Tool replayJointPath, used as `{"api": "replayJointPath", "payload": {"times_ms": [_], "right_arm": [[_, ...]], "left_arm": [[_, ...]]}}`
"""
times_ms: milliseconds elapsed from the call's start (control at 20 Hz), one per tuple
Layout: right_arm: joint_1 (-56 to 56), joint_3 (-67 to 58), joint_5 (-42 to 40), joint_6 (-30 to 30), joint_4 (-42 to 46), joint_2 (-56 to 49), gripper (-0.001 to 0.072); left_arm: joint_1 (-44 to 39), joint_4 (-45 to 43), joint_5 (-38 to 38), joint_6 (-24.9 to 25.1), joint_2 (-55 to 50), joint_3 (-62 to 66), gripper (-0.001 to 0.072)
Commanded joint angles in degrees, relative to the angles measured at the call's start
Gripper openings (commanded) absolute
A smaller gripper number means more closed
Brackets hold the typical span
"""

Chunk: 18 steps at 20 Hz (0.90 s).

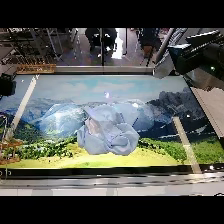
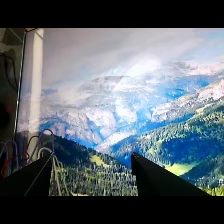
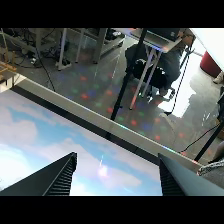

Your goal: Fold the clothes and pants, and hang the long-sleeved shirts on hangers.

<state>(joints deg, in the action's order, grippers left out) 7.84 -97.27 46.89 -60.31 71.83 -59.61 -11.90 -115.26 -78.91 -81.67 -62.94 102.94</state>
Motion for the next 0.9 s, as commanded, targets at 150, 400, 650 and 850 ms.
{"api": "replayJointPath", "payload": {"times_ms": [150,400,650,850], "right_arm": [[0.0,0.0,0.0,0.0,0.0,0.0,0.0588],[0.0,0.0,0.0,0.0,0.0,0.0,0.0589],[0.0,0.0,-0.1,0.0,0.0,0.0,0.0589],[0.0,0.0,-0.4,-2.1,-7.3,0.1,0.0588]], "left_arm": [[0.0,0.0,0.0,0.0,0.0,0.0,0.054],[0.0,0.0,0.0,0.0,0.0,0.0,0.054],[0.0,0.4,0.0,-0.2,-0.1,0.0,0.054],[0.0,10.2,0.2,-3.9,-0.9,0.0,0.054]]}}
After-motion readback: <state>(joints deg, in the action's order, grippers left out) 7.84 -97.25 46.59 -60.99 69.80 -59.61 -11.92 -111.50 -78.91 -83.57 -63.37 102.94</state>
